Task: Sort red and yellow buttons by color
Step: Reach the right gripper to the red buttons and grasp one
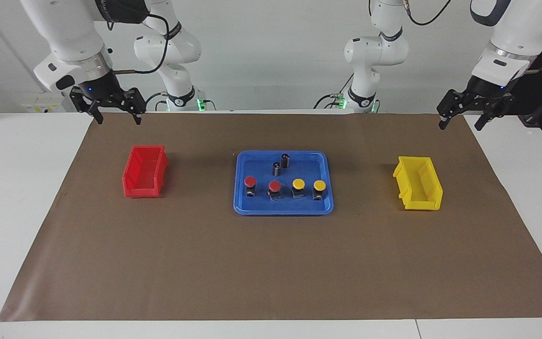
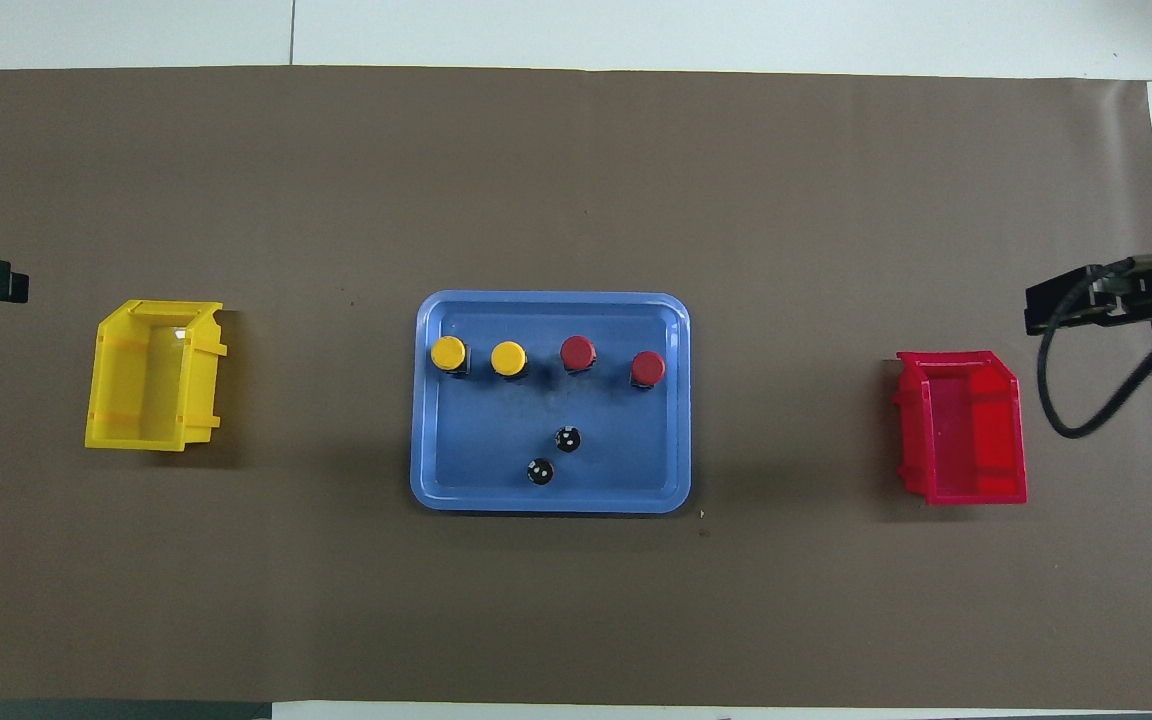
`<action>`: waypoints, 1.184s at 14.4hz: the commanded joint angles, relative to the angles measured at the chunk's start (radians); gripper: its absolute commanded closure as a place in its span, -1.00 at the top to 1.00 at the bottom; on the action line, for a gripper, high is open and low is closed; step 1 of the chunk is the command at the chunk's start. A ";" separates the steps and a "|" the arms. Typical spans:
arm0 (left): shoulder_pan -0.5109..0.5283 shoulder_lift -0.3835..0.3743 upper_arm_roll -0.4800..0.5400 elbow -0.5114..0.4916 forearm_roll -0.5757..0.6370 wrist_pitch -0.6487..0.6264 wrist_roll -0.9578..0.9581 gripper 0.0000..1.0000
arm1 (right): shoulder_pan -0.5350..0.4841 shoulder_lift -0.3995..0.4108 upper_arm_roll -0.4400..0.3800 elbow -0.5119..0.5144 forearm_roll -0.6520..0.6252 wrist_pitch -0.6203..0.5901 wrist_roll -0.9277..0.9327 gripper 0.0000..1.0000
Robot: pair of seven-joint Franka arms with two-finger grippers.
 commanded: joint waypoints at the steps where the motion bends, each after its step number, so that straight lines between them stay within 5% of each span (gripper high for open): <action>1: 0.000 -0.007 -0.004 0.004 -0.007 -0.004 -0.003 1.00 | 0.118 0.176 0.006 0.180 0.032 -0.001 0.180 1.00; 6: -0.003 0.036 -0.005 0.038 -0.016 -0.003 -0.009 1.00 | 0.249 0.290 0.006 0.126 0.086 0.279 0.414 1.00; 11: 0.002 0.084 -0.004 0.078 -0.036 -0.007 -0.012 1.00 | 0.350 0.288 0.006 -0.105 0.081 0.543 0.549 1.00; 17: 0.005 0.073 -0.004 0.048 -0.035 0.010 -0.010 1.00 | 0.396 0.279 0.006 -0.254 0.054 0.615 0.488 1.00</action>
